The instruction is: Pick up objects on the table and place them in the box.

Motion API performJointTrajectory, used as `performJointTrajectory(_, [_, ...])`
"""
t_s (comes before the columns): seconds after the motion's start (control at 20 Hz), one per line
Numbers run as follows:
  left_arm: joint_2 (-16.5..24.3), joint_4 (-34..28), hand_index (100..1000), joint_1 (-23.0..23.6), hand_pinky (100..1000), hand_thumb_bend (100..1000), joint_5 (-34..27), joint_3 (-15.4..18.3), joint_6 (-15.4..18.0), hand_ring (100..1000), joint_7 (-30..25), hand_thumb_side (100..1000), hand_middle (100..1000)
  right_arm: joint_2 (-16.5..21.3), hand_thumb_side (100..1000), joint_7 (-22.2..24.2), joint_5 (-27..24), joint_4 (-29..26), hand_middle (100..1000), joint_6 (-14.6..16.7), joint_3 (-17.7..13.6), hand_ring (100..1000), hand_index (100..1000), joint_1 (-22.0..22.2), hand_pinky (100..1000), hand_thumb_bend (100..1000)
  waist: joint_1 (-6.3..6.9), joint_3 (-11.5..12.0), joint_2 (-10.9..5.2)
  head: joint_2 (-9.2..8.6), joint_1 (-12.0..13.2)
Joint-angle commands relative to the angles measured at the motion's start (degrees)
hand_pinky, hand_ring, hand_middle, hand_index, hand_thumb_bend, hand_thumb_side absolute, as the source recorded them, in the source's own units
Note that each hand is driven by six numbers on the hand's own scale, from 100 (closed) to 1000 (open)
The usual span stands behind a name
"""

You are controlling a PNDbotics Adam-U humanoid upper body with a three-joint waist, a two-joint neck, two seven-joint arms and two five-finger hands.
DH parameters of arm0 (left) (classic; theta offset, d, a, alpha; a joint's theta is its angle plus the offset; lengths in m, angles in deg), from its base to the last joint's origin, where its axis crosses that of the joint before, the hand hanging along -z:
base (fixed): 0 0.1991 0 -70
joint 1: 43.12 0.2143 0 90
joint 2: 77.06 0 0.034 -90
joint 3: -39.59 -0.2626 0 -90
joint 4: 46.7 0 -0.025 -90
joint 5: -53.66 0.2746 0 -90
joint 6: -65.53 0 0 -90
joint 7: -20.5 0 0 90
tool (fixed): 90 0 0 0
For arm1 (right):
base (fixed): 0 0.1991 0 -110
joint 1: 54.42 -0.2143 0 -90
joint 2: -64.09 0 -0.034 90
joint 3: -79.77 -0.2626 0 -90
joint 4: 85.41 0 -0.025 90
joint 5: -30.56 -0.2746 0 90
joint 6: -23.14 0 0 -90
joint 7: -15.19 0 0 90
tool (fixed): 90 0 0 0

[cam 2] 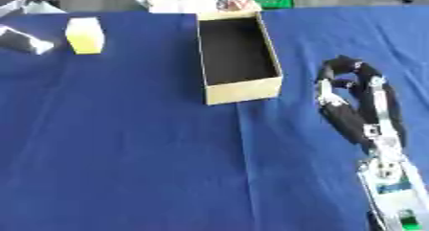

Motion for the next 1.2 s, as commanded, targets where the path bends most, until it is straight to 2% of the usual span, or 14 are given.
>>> performJointTrajectory(0.05, [0.77, 0.80, 928, -1.70, 842, 402, 1.95, 1.21, -0.74, 868, 2.28, 235, 877, 0.59, 363, 0.10, -0.41, -0.67, 526, 0.00, -0.08, 926, 678, -0.61, 676, 100, 0.03, -0.28, -0.66, -0.48, 0.33])
performJointTrajectory(0.7, [-0.68, 3.77, 915, -1.77, 835, 362, 5.23, 2.09, -1.91, 856, 7.91, 217, 857, 0.35, 338, -0.06, -0.51, -0.69, 525, -0.19, 0.05, 928, 679, -0.97, 676, 100, 0.23, -1.68, 1.08, -0.91, 0.75])
performJointTrajectory(1.2, [-2.01, 5.38, 881, -1.27, 807, 341, 8.08, 2.30, -4.96, 813, 13.87, 207, 785, 0.13, 332, -0.08, -0.57, -0.66, 525, -0.26, 0.11, 929, 679, -1.06, 675, 100, 0.15, -2.11, 1.54, -1.10, 0.90])
